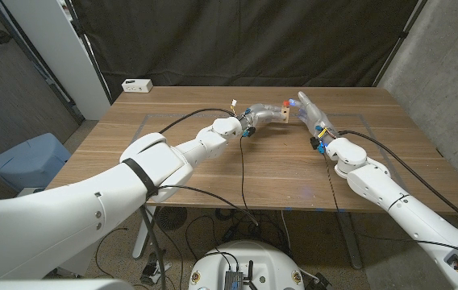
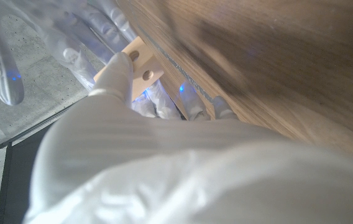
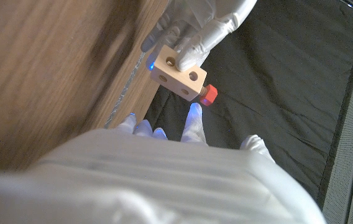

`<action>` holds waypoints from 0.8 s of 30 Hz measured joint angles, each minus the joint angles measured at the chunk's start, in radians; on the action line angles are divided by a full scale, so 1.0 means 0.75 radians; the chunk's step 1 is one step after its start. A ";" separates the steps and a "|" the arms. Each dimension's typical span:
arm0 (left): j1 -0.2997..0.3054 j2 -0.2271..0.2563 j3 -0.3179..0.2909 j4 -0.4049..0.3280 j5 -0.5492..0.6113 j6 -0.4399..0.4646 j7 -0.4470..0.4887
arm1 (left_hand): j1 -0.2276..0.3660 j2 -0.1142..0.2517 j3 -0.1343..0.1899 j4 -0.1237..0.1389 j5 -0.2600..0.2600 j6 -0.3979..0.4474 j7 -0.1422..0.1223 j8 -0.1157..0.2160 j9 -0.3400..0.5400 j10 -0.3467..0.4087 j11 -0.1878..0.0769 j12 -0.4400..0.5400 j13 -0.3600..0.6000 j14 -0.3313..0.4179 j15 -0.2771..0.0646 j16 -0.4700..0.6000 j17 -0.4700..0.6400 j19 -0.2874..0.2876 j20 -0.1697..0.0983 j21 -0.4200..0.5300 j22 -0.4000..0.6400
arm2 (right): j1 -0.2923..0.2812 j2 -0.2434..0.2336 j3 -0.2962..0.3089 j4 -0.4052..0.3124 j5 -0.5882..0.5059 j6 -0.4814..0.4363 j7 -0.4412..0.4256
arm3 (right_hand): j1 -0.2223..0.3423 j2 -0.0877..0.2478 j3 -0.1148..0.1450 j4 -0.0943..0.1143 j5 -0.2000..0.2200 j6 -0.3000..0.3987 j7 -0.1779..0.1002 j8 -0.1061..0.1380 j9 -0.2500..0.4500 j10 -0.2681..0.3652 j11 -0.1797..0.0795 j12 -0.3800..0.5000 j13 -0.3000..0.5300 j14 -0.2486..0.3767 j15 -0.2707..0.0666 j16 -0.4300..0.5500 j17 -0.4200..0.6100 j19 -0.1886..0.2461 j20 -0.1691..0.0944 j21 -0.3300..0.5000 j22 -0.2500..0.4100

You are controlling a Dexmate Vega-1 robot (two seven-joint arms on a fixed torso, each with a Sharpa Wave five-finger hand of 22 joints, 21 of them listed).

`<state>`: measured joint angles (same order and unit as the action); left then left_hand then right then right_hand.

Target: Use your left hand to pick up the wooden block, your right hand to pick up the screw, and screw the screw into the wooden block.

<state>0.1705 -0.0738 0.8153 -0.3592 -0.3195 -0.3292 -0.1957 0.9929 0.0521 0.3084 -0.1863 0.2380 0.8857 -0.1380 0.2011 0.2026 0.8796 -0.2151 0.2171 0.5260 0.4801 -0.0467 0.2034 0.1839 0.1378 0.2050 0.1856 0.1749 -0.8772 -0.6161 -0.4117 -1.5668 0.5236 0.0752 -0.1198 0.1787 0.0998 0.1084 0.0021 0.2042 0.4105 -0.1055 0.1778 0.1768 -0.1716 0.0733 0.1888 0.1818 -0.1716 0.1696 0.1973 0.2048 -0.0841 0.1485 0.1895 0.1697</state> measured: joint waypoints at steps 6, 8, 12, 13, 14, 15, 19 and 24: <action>0.000 -0.001 0.001 0.000 0.000 0.004 0.001 | 0.000 0.000 0.000 0.000 0.000 0.000 0.000 0.000 0.000 -0.001 0.001 0.000 0.000 0.000 0.000 0.000 -0.002 0.000 0.000 0.000 0.000 | 0.000 0.000 -0.002 -0.005 0.000 0.000 0.003 | 0.000 0.000 0.000 0.000 0.000 0.000 0.000 0.000 0.000 0.000 0.000 0.000 0.000 0.000 0.000 0.000 0.000 0.000 0.000 0.000 0.000; 0.000 -0.001 0.002 0.000 0.000 0.006 0.002 | 0.000 0.000 0.000 0.000 -0.001 0.000 0.000 0.000 0.000 -0.002 0.001 0.000 0.000 0.000 0.000 0.000 0.000 0.000 0.000 0.000 0.000 | -0.002 0.000 -0.004 -0.014 -0.001 0.000 0.004 | 0.000 0.000 0.000 0.000 0.000 0.005 0.005 0.000 0.000 0.000 0.000 0.000 0.000 0.000 0.000 0.000 0.000 0.000 0.000 0.000 0.000; 0.000 -0.001 0.002 0.000 0.000 0.007 0.002 | 0.000 0.000 0.000 0.000 0.003 0.000 0.000 -0.001 0.000 -0.002 0.001 -0.001 0.001 0.000 0.000 0.000 0.000 0.000 0.000 0.000 0.000 | -0.007 -0.002 -0.005 -0.022 -0.001 0.000 0.004 | -0.005 0.006 0.000 0.000 0.000 0.005 0.005 0.000 0.000 0.000 0.000 0.000 0.000 0.000 0.000 0.000 0.000 0.000 0.000 0.000 0.000; 0.000 -0.001 0.002 0.000 0.000 0.007 0.002 | 0.000 0.000 0.000 0.000 0.004 0.000 0.000 -0.001 0.000 -0.002 0.001 -0.001 0.001 0.000 0.000 0.000 0.000 0.000 0.000 0.000 0.000 | -0.007 -0.002 -0.005 -0.022 -0.001 0.000 0.004 | -0.005 0.005 0.000 0.000 0.000 0.005 0.005 0.000 0.000 0.000 0.000 0.000 0.000 0.000 0.000 0.000 0.000 0.000 0.000 0.000 0.000; 0.000 -0.001 0.002 0.000 0.000 0.007 0.002 | 0.000 0.000 0.000 0.000 0.004 0.000 0.001 -0.001 0.000 -0.002 0.001 -0.001 0.001 0.000 0.000 0.000 0.000 0.000 0.000 0.000 0.000 | -0.009 -0.003 -0.005 -0.025 -0.001 -0.001 0.004 | -0.005 0.005 0.000 0.000 0.000 0.005 0.005 0.000 0.000 0.000 0.000 0.000 0.000 0.000 0.000 0.000 0.000 0.000 0.000 0.000 0.000; 0.000 -0.002 0.002 0.000 0.000 0.007 0.002 | 0.000 0.000 0.000 0.000 0.004 0.000 0.001 -0.001 0.000 -0.002 0.001 -0.001 0.001 0.000 0.000 0.000 -0.002 0.000 0.000 0.000 0.000 | -0.011 -0.004 -0.005 -0.029 -0.001 -0.001 0.004 | -0.005 0.005 0.000 0.000 0.000 0.005 0.005 0.000 0.000 0.000 0.000 0.000 0.000 0.000 0.000 0.000 0.000 0.000 0.000 0.000 0.000; 0.000 -0.002 0.002 0.000 0.000 0.007 0.002 | 0.000 0.000 0.000 0.000 0.004 -0.002 0.002 -0.001 -0.001 -0.002 0.001 -0.002 0.000 0.000 0.000 0.000 -0.003 0.000 0.000 0.000 0.000 | -0.017 -0.007 -0.005 -0.039 -0.001 -0.006 0.003 | -0.005 0.006 0.000 0.000 0.000 0.005 0.005 0.005 0.000 0.000 0.000 0.000 0.000 0.000 0.000 0.000 0.000 0.000 0.000 0.000 0.000; 0.003 -0.002 0.002 0.000 -0.001 0.006 0.002 | 0.000 0.000 0.000 0.000 0.004 0.001 -0.001 0.000 -0.001 -0.004 0.003 -0.002 0.000 0.000 0.000 0.000 0.000 0.000 0.000 0.000 0.000 | -0.023 -0.011 -0.005 -0.048 -0.001 -0.009 0.001 | -0.005 0.006 0.000 0.000 0.000 0.005 0.005 0.005 0.000 0.000 0.000 0.000 0.000 0.000 0.000 0.000 0.000 0.000 0.000 0.000 0.000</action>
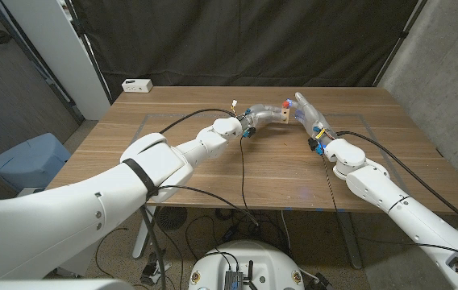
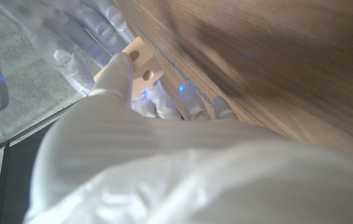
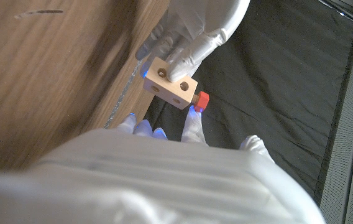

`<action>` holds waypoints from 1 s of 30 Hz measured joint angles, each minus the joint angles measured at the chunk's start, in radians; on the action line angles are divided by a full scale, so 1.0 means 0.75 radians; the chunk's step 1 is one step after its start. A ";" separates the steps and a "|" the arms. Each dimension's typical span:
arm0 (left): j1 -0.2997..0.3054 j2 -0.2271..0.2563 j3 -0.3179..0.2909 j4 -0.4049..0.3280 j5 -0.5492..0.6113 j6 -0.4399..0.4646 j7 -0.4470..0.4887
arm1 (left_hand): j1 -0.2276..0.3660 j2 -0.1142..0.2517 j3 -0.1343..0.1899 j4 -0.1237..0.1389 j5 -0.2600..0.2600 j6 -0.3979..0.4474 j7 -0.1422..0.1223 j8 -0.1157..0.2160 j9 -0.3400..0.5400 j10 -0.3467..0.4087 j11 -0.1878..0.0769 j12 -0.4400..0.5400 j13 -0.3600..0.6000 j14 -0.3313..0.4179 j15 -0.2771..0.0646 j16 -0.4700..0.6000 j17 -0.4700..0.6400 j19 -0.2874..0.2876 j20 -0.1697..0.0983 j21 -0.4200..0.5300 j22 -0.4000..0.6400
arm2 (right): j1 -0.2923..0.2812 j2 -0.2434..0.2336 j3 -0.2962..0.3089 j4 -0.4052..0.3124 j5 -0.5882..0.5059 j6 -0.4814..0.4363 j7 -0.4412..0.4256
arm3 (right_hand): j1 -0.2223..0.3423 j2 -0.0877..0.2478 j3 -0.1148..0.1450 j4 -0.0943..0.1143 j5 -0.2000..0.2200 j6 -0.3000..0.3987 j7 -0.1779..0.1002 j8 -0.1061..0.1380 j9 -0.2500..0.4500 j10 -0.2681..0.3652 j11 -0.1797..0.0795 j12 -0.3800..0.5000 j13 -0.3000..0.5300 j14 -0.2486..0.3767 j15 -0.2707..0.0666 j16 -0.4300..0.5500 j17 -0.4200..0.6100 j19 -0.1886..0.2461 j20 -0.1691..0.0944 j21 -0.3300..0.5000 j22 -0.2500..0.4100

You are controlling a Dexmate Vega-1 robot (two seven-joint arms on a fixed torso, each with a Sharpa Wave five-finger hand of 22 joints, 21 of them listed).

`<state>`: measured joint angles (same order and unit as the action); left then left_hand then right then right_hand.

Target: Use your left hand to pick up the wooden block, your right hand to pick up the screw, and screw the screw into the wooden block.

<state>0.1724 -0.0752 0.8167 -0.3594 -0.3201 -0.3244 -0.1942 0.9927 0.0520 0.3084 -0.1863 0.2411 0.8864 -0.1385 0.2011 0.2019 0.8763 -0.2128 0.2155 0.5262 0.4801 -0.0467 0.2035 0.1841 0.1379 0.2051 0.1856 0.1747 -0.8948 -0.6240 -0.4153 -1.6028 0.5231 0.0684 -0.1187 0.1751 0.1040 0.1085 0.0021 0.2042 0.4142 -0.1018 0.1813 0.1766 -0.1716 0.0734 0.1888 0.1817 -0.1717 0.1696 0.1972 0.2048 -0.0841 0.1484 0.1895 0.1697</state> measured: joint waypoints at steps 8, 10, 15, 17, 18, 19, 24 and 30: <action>0.007 0.000 -0.003 -0.001 -0.001 -0.016 -0.003 | 0.000 0.000 0.000 0.000 0.000 0.000 0.000 0.004 0.000 0.003 -0.003 0.004 -0.001 0.000 0.000 0.000 -0.004 0.000 0.000 0.000 0.000 | -0.012 -0.007 0.001 -0.018 0.002 -0.008 -0.007 | 0.000 0.000 0.000 0.000 0.000 0.000 0.000 0.000 0.000 0.000 0.000 0.000 0.000 0.000 0.000 0.000 0.000 0.000 0.000 0.000 0.000; 0.009 0.001 -0.005 -0.001 -0.001 -0.020 -0.004 | 0.000 0.000 0.000 0.000 0.000 0.002 -0.002 0.004 0.000 0.004 -0.004 0.004 -0.001 0.000 0.000 0.000 -0.004 0.000 0.000 0.000 0.000 | -0.016 -0.008 0.002 -0.022 0.003 -0.010 -0.009 | 0.000 0.000 0.000 0.000 0.000 0.000 0.000 0.000 0.000 0.000 0.000 0.000 0.000 0.000 0.000 0.000 0.000 0.000 0.000 0.000 0.000; 0.012 0.003 -0.008 -0.002 -0.001 -0.028 -0.006 | 0.000 0.000 0.000 0.000 0.000 0.002 -0.003 0.004 0.001 0.005 -0.005 0.004 -0.001 0.000 0.000 0.000 -0.004 0.000 0.000 0.000 0.000 | -0.025 -0.012 0.005 -0.034 0.005 -0.014 -0.014 | 0.000 0.000 0.000 0.000 0.000 0.000 0.000 0.000 0.000 0.000 0.000 0.000 0.000 0.000 0.000 0.000 0.000 0.000 0.000 0.000 0.000; 0.013 0.003 -0.008 -0.002 -0.001 -0.030 -0.006 | 0.000 0.000 0.000 0.000 0.000 0.002 -0.003 0.004 0.001 0.004 -0.005 0.004 -0.001 0.000 0.000 0.000 -0.004 0.000 0.000 0.000 0.000 | -0.028 -0.013 0.006 -0.038 0.005 -0.014 -0.016 | 0.000 0.000 0.000 0.000 0.000 0.000 0.000 0.000 0.000 0.000 0.000 0.000 0.000 0.000 0.000 0.000 0.000 0.000 0.000 0.000 0.000; 0.014 0.004 -0.009 -0.002 -0.001 -0.030 -0.007 | 0.000 0.000 0.000 0.000 0.000 0.002 -0.003 0.004 0.001 0.004 -0.005 0.004 -0.001 0.000 0.000 0.000 -0.004 0.000 0.000 0.000 0.000 | -0.031 -0.014 0.007 -0.042 0.005 -0.016 -0.019 | 0.000 0.000 0.000 0.000 0.000 0.000 0.000 0.000 -0.001 0.000 0.000 0.000 0.000 0.000 0.000 0.000 0.000 0.000 0.000 0.000 0.000; 0.014 0.004 -0.009 -0.002 -0.001 -0.031 -0.007 | 0.000 0.000 0.000 0.000 0.000 0.002 -0.003 0.004 0.001 0.004 -0.005 0.004 -0.001 0.000 0.000 0.000 -0.004 0.000 0.000 0.000 0.000 | -0.031 -0.015 0.007 -0.043 0.005 -0.016 -0.019 | 0.000 0.000 0.000 0.000 0.000 0.000 0.000 0.000 -0.001 0.000 0.000 0.000 0.000 0.000 0.000 0.000 0.000 0.000 0.000 0.000 0.000; 0.014 0.004 -0.011 -0.002 -0.001 -0.033 -0.008 | 0.000 0.000 0.000 0.000 0.000 0.002 -0.003 0.003 0.001 0.003 -0.006 0.004 0.000 0.000 0.000 0.000 -0.003 0.000 0.000 0.000 0.000 | -0.043 -0.021 0.011 -0.062 0.006 -0.020 -0.026 | 0.000 0.000 0.000 0.000 0.000 0.000 0.000 -0.001 -0.003 0.000 0.000 0.000 0.000 0.000 0.000 0.000 0.000 0.000 0.000 0.000 0.000; 0.015 0.004 -0.012 -0.002 -0.002 -0.033 -0.010 | 0.000 0.000 0.000 0.000 -0.003 0.002 -0.002 0.003 0.001 0.001 -0.006 0.004 0.000 0.000 0.000 0.000 -0.004 0.000 0.000 0.000 0.000 | -0.056 -0.026 0.016 -0.078 0.006 -0.022 -0.031 | 0.000 0.000 0.005 0.005 0.000 0.003 -0.003 -0.001 -0.003 0.000 0.000 0.000 0.000 0.000 0.000 0.000 0.000 0.000 0.000 0.000 0.000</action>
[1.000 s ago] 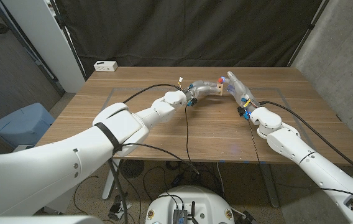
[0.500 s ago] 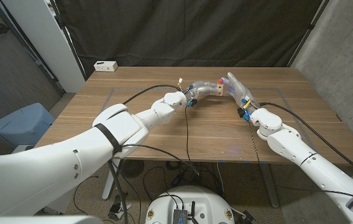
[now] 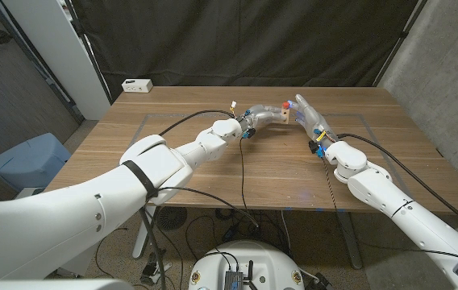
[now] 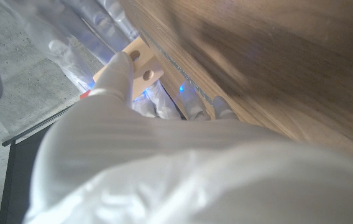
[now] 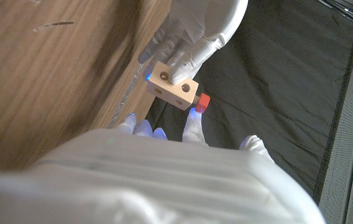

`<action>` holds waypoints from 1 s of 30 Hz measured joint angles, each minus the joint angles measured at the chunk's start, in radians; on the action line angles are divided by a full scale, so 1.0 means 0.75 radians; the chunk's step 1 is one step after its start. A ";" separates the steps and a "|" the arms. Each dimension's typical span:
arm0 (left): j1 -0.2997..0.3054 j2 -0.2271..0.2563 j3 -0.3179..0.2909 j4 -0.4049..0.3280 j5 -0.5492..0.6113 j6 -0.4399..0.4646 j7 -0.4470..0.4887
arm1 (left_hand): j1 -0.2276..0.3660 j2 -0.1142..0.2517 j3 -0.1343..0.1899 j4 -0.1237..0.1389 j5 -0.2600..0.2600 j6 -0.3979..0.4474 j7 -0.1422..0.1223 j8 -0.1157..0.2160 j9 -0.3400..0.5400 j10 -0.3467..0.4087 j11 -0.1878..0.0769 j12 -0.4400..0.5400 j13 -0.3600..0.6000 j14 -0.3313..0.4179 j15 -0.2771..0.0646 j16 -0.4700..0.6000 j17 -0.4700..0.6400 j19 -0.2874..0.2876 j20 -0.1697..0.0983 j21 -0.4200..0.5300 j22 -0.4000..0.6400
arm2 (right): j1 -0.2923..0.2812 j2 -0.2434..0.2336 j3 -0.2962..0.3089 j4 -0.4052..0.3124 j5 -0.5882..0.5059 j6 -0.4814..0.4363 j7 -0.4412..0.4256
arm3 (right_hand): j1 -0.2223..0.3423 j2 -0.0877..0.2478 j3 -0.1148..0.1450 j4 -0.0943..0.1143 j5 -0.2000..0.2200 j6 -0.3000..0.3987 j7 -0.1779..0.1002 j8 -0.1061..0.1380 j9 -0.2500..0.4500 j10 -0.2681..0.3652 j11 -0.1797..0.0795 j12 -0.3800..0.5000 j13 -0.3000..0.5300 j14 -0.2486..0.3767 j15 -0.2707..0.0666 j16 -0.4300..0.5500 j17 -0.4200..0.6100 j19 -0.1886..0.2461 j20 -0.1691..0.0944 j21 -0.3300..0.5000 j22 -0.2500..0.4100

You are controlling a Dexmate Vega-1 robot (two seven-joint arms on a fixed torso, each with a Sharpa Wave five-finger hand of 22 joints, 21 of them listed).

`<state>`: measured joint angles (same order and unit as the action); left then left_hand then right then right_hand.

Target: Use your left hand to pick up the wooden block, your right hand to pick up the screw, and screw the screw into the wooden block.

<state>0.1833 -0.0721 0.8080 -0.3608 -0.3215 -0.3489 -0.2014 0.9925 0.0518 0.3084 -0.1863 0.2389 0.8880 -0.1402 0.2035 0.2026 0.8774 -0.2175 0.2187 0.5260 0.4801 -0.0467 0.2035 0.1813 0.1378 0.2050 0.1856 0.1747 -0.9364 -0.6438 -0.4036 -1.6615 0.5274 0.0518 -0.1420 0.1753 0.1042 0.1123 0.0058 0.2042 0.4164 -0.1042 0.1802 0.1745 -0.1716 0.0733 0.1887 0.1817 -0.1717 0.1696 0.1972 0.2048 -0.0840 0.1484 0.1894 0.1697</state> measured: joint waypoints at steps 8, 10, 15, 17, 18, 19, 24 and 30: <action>0.000 -0.001 0.000 0.000 -0.001 0.013 0.000 | 0.000 0.000 0.000 0.000 -0.001 0.001 0.001 -0.001 0.000 -0.001 0.001 -0.002 0.000 0.000 0.000 0.000 0.004 0.000 0.000 0.000 0.000 | -0.021 -0.011 0.007 -0.030 0.004 -0.013 -0.017 | -0.005 0.005 0.000 0.000 0.010 0.002 -0.002 0.000 0.001 0.000 0.000 0.000 0.000 0.000 0.000 0.000 0.000 0.000 0.000 0.000 0.000; -0.001 -0.002 0.001 0.001 -0.001 0.019 0.001 | 0.000 0.000 0.000 0.000 -0.001 0.001 0.001 -0.001 0.000 -0.001 0.001 -0.004 0.000 0.000 0.000 0.000 0.004 0.000 0.000 0.000 0.000 | -0.024 -0.014 0.008 -0.036 0.004 -0.016 -0.019 | -0.005 0.005 0.000 0.000 0.010 0.009 0.005 0.000 0.001 0.000 0.000 0.000 0.000 0.000 0.000 0.000 0.000 0.000 0.000 0.000 0.000; -0.005 -0.004 0.003 0.002 -0.002 0.036 0.005 | -0.004 -0.004 0.000 0.000 -0.001 0.001 0.001 -0.006 0.000 -0.002 0.001 -0.005 0.000 0.000 0.000 0.000 0.003 0.000 0.000 0.000 0.000 | -0.031 -0.020 0.009 -0.049 0.004 -0.019 -0.020 | -0.005 0.005 0.000 0.000 0.010 0.010 0.006 0.000 0.001 0.000 0.000 0.000 0.000 0.000 0.000 0.000 0.000 0.000 0.000 0.000 0.000; -0.005 -0.004 0.003 0.002 -0.003 0.042 0.008 | -0.004 -0.004 0.000 0.000 -0.001 0.000 0.001 -0.006 0.000 -0.002 0.001 -0.005 0.000 0.000 0.000 0.000 0.001 0.000 0.000 0.000 0.000 | -0.033 -0.022 0.009 -0.053 0.004 -0.019 -0.020 | -0.005 0.005 0.000 0.000 0.010 0.010 0.006 0.000 0.001 0.000 0.000 0.000 0.000 0.000 0.000 0.000 0.000 0.000 0.000 0.000 0.000; -0.005 -0.004 0.003 0.002 -0.004 0.043 0.008 | -0.004 -0.004 0.000 0.000 -0.002 0.000 0.001 -0.005 -0.001 -0.002 0.001 -0.004 0.001 0.000 0.000 0.000 0.000 0.000 0.000 0.000 0.000 | -0.034 -0.023 0.009 -0.056 0.004 -0.023 -0.020 | -0.005 0.005 0.000 0.000 0.010 0.010 0.006 0.000 0.001 0.000 0.000 0.000 0.000 0.000 0.000 0.000 0.000 0.000 0.000 0.000 0.000; -0.009 -0.006 0.005 0.002 -0.004 0.050 0.010 | -0.004 -0.004 0.000 0.000 -0.002 0.000 0.001 -0.005 -0.001 -0.002 0.001 -0.003 0.000 0.000 0.000 0.000 0.000 0.000 0.000 0.000 0.000 | -0.034 -0.023 0.009 -0.057 0.004 -0.023 -0.020 | -0.005 0.005 0.000 0.000 0.010 0.010 0.006 0.000 0.001 0.000 0.000 0.000 0.000 0.000 0.000 0.000 -0.002 0.000 0.000 0.000 0.000; -0.013 -0.008 0.009 0.003 -0.006 0.068 0.016 | -0.005 -0.005 0.000 0.000 0.003 0.000 0.001 -0.004 -0.001 -0.005 0.001 0.000 0.000 0.000 0.000 0.000 0.000 0.000 0.000 0.000 0.000 | -0.039 -0.028 0.009 -0.067 0.004 -0.028 -0.020 | -0.005 0.005 0.000 0.000 0.010 0.010 0.006 0.000 0.002 0.000 0.000 0.000 0.000 0.000 0.000 0.000 -0.007 0.000 0.000 0.000 0.000; -0.017 -0.011 0.012 0.004 -0.008 0.091 0.025 | -0.005 -0.005 0.000 0.000 0.003 0.000 0.001 -0.005 -0.001 -0.006 0.002 0.001 0.001 0.000 0.000 0.000 0.002 0.000 0.000 0.000 0.000 | -0.043 -0.034 0.007 -0.077 0.004 -0.033 -0.018 | -0.005 0.005 0.000 0.000 0.010 0.010 0.005 0.000 0.004 0.000 0.000 0.000 0.000 0.000 0.000 0.000 -0.007 0.000 0.000 0.000 0.000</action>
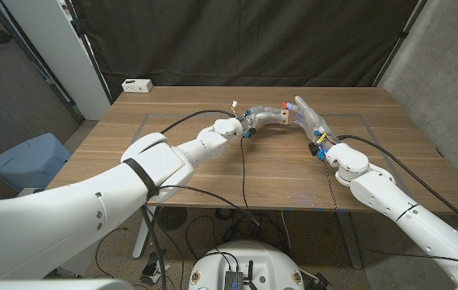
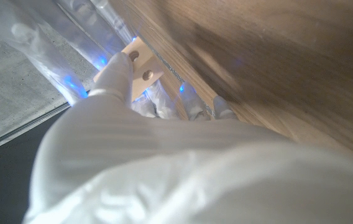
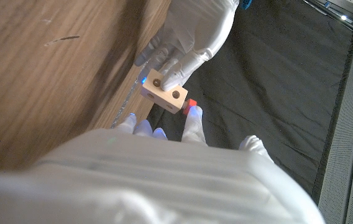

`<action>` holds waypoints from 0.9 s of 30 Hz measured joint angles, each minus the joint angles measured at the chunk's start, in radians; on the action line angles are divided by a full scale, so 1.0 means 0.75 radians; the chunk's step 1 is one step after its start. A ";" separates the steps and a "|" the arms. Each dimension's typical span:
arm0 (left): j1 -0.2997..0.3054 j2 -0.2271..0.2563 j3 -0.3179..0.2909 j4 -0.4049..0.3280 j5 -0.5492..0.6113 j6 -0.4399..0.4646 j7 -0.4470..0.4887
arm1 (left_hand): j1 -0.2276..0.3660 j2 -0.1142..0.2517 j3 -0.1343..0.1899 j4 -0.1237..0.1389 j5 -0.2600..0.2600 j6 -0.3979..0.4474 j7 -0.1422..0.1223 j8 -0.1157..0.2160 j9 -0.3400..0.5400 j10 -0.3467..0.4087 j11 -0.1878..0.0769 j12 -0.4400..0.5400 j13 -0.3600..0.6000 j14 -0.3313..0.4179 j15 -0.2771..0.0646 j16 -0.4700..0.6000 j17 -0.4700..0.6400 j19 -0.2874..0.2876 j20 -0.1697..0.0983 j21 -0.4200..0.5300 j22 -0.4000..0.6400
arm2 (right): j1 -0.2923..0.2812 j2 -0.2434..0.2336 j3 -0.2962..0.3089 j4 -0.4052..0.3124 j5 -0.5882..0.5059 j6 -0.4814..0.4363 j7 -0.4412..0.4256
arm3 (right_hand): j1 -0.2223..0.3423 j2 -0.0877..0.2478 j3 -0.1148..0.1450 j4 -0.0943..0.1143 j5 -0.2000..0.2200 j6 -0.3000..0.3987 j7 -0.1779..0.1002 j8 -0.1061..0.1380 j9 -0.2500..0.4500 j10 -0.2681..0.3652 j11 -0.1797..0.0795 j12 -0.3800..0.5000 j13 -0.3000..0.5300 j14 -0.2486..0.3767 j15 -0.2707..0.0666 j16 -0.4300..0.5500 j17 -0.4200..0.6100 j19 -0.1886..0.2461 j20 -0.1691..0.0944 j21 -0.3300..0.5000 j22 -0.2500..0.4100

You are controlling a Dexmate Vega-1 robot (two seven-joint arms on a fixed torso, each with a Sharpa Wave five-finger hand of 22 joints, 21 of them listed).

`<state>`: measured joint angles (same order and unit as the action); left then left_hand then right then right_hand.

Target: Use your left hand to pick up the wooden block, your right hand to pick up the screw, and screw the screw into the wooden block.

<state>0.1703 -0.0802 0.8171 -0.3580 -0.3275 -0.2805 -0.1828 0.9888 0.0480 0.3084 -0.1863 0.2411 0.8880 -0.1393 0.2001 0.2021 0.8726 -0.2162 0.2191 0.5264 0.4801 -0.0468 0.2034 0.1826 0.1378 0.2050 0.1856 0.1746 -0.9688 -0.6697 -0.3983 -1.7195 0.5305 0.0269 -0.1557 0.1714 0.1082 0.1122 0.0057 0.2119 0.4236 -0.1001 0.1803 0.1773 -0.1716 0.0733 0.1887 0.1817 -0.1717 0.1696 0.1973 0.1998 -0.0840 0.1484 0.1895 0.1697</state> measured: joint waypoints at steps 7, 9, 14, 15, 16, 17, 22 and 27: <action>-0.006 -0.004 0.007 0.001 -0.007 0.020 0.009 | 0.000 0.000 0.000 0.000 0.000 0.000 0.000 0.005 0.000 0.000 0.001 0.000 0.000 0.000 0.000 0.000 -0.002 0.000 0.000 0.000 0.000 | -0.002 -0.005 -0.004 -0.008 0.000 -0.011 0.007 | 0.000 0.000 0.000 0.000 0.000 0.000 0.000 0.000 0.000 0.000 0.000 0.000 0.000 0.000 0.000 0.000 0.000 0.000 0.000 0.000 0.000; -0.008 -0.005 0.010 0.001 -0.008 0.024 0.011 | 0.000 0.000 0.000 0.000 0.000 -0.002 0.002 0.005 0.001 0.002 0.004 0.000 0.000 0.000 0.000 0.000 -0.002 0.000 0.000 0.000 0.000 | -0.002 -0.005 -0.006 -0.009 -0.001 -0.013 0.008 | 0.000 0.000 0.000 0.000 0.000 0.000 0.000 0.000 0.000 0.000 0.000 0.000 0.000 0.000 0.000 0.000 0.000 0.000 0.000 0.000 0.000; -0.009 -0.005 0.013 0.002 -0.009 0.031 0.014 | 0.002 0.002 0.000 0.000 0.000 -0.003 0.003 0.005 0.001 0.000 0.005 0.000 0.000 0.000 0.000 0.000 -0.002 0.000 0.000 0.000 0.000 | -0.002 -0.006 -0.008 -0.011 -0.001 -0.014 0.009 | 0.000 0.000 0.000 0.000 0.000 0.000 0.000 0.000 0.000 0.000 0.000 0.000 0.000 0.000 0.000 0.000 0.000 0.000 0.000 0.000 0.000; -0.009 -0.005 0.013 0.002 -0.009 0.031 0.014 | 0.002 0.002 0.000 0.000 0.000 -0.003 0.003 0.005 0.001 0.000 0.005 0.000 0.000 0.000 0.000 0.000 -0.002 0.000 0.000 0.000 0.000 | -0.002 -0.006 -0.008 -0.011 -0.001 -0.015 0.009 | 0.000 0.000 0.000 0.000 0.000 0.000 0.000 0.000 0.000 0.000 0.000 0.000 0.000 0.000 0.000 0.000 0.000 0.000 0.000 0.000 0.000; -0.010 -0.005 0.013 0.002 -0.009 0.031 0.014 | 0.002 0.002 0.000 0.000 0.000 -0.003 0.003 0.005 0.001 0.000 0.005 0.000 0.000 0.000 0.000 0.000 -0.002 0.000 0.000 0.000 0.000 | -0.003 -0.006 -0.008 -0.011 -0.001 -0.015 0.009 | 0.000 0.000 0.000 0.000 0.000 0.000 0.000 0.000 0.000 0.000 0.000 0.000 0.000 0.000 0.000 0.000 0.000 0.000 0.000 0.000 0.000; -0.010 -0.005 0.014 0.002 -0.009 0.031 0.014 | 0.002 0.002 0.000 0.000 0.000 -0.003 0.003 0.005 0.001 0.000 0.005 0.000 0.000 0.000 0.000 0.000 -0.002 0.000 0.000 0.000 0.000 | -0.003 -0.006 -0.008 -0.011 -0.001 -0.015 0.009 | 0.000 0.000 0.000 0.000 0.000 0.000 0.000 0.000 0.000 0.000 0.000 0.000 0.000 0.000 0.000 0.000 0.000 0.000 0.000 0.000 0.000; -0.010 -0.005 0.015 0.002 -0.009 0.030 0.014 | 0.002 0.002 0.000 0.000 0.000 -0.002 0.002 0.005 0.001 0.000 0.005 0.000 -0.001 0.000 0.000 0.000 -0.002 0.000 0.000 0.000 0.000 | -0.010 -0.008 -0.005 -0.013 -0.001 -0.015 0.004 | 0.000 0.000 0.000 0.000 0.000 0.000 0.000 0.000 0.000 0.000 0.000 0.000 0.000 0.000 0.000 0.000 0.000 0.000 0.000 0.000 0.000; -0.010 -0.003 0.015 0.002 -0.009 0.018 0.010 | 0.002 0.002 0.000 0.000 0.000 0.001 -0.001 0.005 0.000 0.000 0.005 -0.001 -0.001 0.000 0.000 0.000 -0.002 0.000 0.000 0.000 0.000 | -0.022 -0.014 0.009 -0.016 -0.001 -0.014 -0.011 | 0.000 0.000 0.000 0.000 0.000 0.000 0.000 0.000 0.000 0.000 0.000 0.000 0.000 0.000 0.000 0.000 0.000 0.000 0.000 0.000 0.000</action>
<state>0.1630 -0.0827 0.8281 -0.3565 -0.3345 -0.2670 -0.1753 0.9903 0.0496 0.3084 -0.1863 0.2409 0.8884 -0.1397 0.2035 0.2023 0.8729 -0.2127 0.2187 0.5255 0.4801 -0.0467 0.2034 0.1814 0.1379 0.2050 0.1856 0.1746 -0.9850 -0.6799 -0.3918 -1.7315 0.5298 0.0164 -0.1641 0.1714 0.1082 0.1121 0.0057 0.2119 0.4234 -0.1001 0.1803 0.1773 -0.1716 0.0734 0.1887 0.1817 -0.1716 0.1696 0.1972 0.2000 -0.0840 0.1485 0.1895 0.1697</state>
